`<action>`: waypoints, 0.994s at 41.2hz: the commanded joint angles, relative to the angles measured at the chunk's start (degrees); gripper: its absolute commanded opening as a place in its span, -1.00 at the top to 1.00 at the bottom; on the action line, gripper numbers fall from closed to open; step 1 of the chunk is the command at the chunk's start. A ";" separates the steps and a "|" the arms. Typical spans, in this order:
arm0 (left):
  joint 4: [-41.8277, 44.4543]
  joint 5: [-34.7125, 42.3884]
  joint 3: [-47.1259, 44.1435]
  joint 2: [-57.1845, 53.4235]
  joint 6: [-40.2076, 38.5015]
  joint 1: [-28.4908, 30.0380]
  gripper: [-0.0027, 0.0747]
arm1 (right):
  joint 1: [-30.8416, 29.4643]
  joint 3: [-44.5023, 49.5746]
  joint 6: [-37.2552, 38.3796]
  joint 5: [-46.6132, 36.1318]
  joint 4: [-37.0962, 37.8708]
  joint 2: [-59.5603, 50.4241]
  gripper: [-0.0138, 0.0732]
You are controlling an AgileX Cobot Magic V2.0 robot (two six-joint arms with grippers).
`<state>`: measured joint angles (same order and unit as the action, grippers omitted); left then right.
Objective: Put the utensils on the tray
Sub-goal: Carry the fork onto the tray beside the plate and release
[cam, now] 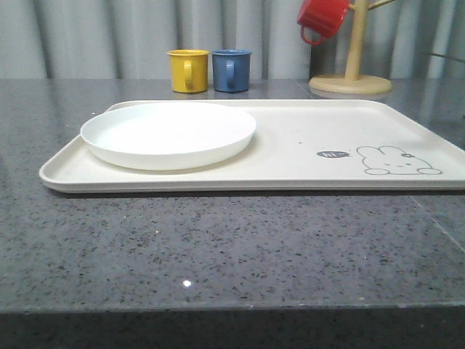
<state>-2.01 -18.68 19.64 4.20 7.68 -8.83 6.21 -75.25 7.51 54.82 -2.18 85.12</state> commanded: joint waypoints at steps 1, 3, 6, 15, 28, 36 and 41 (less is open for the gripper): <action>-0.65 4.19 1.45 0.75 -0.67 0.04 0.98 | 3.93 -3.60 2.73 -1.57 0.28 -1.04 0.81; -0.65 4.19 1.45 0.75 -0.67 0.04 0.98 | 6.27 -4.80 4.02 -1.27 0.32 0.31 0.81; -0.65 4.19 1.45 0.75 -0.67 0.04 0.98 | 9.66 -6.72 5.87 -1.10 0.32 2.33 0.81; -0.65 4.19 1.45 0.75 -0.67 0.04 0.98 | 17.74 -11.70 13.15 -1.05 1.36 9.40 0.81; -0.65 4.19 1.45 0.75 -0.67 0.04 0.98 | 20.61 -12.56 20.87 -4.08 1.65 15.54 0.81; -0.65 4.19 1.45 0.75 -0.67 0.04 0.98 | 20.65 -12.56 26.07 -4.83 2.63 17.06 0.76; -0.65 4.19 1.45 0.75 -0.67 0.04 0.98 | 20.65 -12.56 26.22 -5.75 2.57 17.65 0.62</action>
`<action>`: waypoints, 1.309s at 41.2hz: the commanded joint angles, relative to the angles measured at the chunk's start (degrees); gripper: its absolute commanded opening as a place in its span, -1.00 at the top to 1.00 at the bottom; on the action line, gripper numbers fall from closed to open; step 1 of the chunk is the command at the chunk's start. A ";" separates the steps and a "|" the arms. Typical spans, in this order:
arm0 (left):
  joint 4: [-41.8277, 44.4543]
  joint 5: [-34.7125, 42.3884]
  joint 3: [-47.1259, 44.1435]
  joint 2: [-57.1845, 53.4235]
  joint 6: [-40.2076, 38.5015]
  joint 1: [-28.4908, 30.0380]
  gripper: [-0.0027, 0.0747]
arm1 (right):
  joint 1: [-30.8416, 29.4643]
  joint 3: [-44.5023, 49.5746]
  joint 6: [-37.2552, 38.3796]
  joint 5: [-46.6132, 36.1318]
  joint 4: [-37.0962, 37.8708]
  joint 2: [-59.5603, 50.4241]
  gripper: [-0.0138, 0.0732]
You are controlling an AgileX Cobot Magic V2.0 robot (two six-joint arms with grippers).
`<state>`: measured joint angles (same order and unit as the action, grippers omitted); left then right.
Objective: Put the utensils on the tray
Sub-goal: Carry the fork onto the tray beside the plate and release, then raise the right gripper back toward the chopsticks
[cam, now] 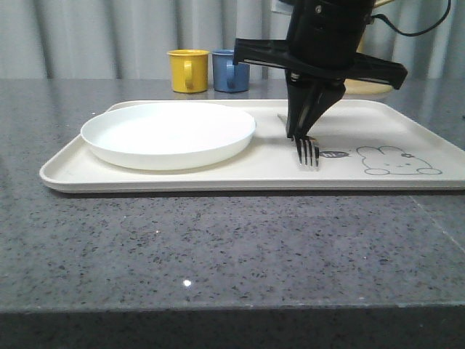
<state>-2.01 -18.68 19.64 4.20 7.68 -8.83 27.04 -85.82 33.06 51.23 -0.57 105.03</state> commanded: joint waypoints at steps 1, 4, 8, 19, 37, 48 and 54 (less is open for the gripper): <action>-0.65 4.19 1.45 0.75 -0.67 0.04 0.98 | -0.18 -1.98 0.66 -2.15 0.96 -2.20 0.60; -0.65 4.19 1.45 0.75 -0.67 0.04 0.98 | -0.18 -1.98 0.66 -1.98 0.96 -2.20 0.54; -0.65 4.19 1.45 0.75 -0.67 0.04 0.98 | -0.18 -1.98 0.66 -1.98 0.96 -2.20 0.49; -0.65 4.19 1.45 0.75 -0.67 0.04 0.98 | -0.18 -1.98 0.66 -2.22 0.09 -2.20 0.12; -0.65 4.19 1.45 0.75 -0.67 0.04 0.98 | -2.55 -1.98 -2.39 2.73 4.30 -8.12 -0.11; -0.65 4.19 1.45 0.75 -0.67 0.04 0.98 | -14.18 -0.96 -15.12 8.66 4.37 -14.54 -0.11; -0.65 4.19 1.45 0.75 -0.67 0.04 0.98 | -21.53 1.47 -20.52 10.15 4.31 -16.59 -0.11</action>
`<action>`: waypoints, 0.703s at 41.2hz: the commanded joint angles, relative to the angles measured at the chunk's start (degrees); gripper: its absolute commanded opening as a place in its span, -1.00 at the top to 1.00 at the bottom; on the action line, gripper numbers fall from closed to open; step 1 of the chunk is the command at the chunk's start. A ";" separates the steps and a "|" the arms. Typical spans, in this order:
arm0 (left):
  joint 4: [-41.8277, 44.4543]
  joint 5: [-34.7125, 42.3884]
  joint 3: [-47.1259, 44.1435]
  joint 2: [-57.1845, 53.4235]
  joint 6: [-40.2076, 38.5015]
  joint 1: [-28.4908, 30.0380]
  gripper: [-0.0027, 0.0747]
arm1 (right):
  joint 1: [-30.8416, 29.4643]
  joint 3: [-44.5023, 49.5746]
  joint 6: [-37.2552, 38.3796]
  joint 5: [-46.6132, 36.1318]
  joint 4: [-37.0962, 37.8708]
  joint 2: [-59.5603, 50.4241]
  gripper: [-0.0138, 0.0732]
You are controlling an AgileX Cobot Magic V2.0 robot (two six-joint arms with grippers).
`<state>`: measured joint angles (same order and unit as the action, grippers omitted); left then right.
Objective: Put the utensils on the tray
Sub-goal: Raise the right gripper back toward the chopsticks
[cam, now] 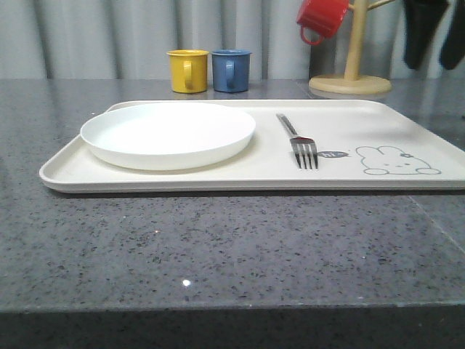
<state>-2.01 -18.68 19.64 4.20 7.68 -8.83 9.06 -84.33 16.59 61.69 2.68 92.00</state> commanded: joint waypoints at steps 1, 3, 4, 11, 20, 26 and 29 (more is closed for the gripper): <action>-0.65 4.19 1.45 0.75 -0.67 0.04 0.98 | -4.52 0.51 -4.70 -0.31 1.01 -3.68 -0.11; -0.65 4.19 1.45 0.75 -0.67 0.04 0.98 | -6.62 1.73 -6.09 -0.31 1.02 -3.91 -0.11; -0.65 4.19 1.45 0.75 -0.67 0.04 0.98 | -7.71 2.42 -6.69 -0.31 1.02 -3.91 -0.11; -0.65 4.19 1.45 0.75 -0.67 0.04 0.98 | -12.87 7.11 -9.52 -2.46 1.02 -3.84 -0.02; -0.65 4.19 1.45 0.75 -0.67 0.04 0.98 | -16.69 10.51 -11.85 -4.86 0.32 -1.97 -0.02; -0.65 4.19 1.45 0.75 -0.67 0.04 0.98 | -16.80 10.51 -11.87 -5.60 0.27 0.07 -0.02; -0.65 4.19 1.45 0.75 -0.67 0.04 0.98 | -16.80 10.51 -11.91 -5.60 0.27 0.95 -0.02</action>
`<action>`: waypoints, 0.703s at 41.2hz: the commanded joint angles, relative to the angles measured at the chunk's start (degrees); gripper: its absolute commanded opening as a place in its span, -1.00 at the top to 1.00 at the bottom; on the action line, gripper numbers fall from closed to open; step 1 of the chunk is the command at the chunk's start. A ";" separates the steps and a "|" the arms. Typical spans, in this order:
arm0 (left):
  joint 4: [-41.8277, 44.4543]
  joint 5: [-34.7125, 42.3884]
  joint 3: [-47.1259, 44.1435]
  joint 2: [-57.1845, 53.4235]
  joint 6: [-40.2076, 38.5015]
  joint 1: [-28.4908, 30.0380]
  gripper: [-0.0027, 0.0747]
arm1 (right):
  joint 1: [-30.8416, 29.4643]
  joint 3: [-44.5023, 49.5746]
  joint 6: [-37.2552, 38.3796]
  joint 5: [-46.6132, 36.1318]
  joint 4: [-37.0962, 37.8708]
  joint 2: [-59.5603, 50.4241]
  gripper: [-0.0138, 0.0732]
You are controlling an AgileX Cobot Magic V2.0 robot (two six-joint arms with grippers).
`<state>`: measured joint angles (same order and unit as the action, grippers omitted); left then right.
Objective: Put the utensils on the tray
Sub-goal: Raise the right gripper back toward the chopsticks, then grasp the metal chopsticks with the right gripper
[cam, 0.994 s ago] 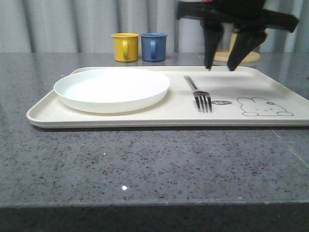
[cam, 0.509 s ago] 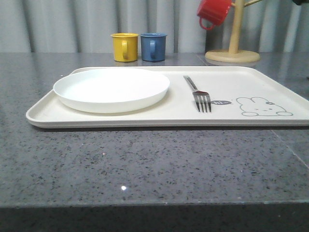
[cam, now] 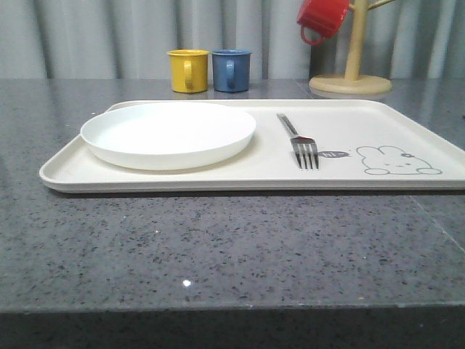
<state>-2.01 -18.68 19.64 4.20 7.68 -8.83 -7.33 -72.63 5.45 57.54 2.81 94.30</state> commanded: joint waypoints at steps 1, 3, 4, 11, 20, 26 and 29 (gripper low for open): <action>-0.65 4.19 1.45 0.75 -0.67 0.04 0.98 | -0.41 -1.19 -0.77 -1.45 0.14 -0.97 -0.02; -0.65 4.19 1.45 0.75 -0.67 0.04 0.98 | -0.41 -1.19 -0.77 -1.45 0.14 -0.49 -0.02; -0.65 4.19 1.45 0.75 -0.67 0.04 0.98 | -0.41 -1.19 -0.77 -1.45 0.14 -0.32 -0.02; -0.65 4.19 1.45 0.75 -0.67 0.04 0.98 | -0.41 -1.19 -0.77 -1.45 0.14 -0.05 0.01; -0.65 4.19 1.45 0.75 -0.67 0.04 0.98 | -0.41 -1.19 -0.77 -1.06 0.14 -0.05 0.52; -0.65 4.19 1.45 0.75 -0.67 0.04 0.98 | -0.41 -1.37 -0.77 -0.79 0.14 -0.73 0.65; -0.65 4.19 1.45 0.75 -0.67 0.04 0.98 | -0.41 -1.37 -0.77 -0.79 0.14 -1.87 0.65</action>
<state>-2.01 -18.68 19.64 4.20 7.68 -8.83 -7.33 -72.63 5.20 57.32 2.25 96.06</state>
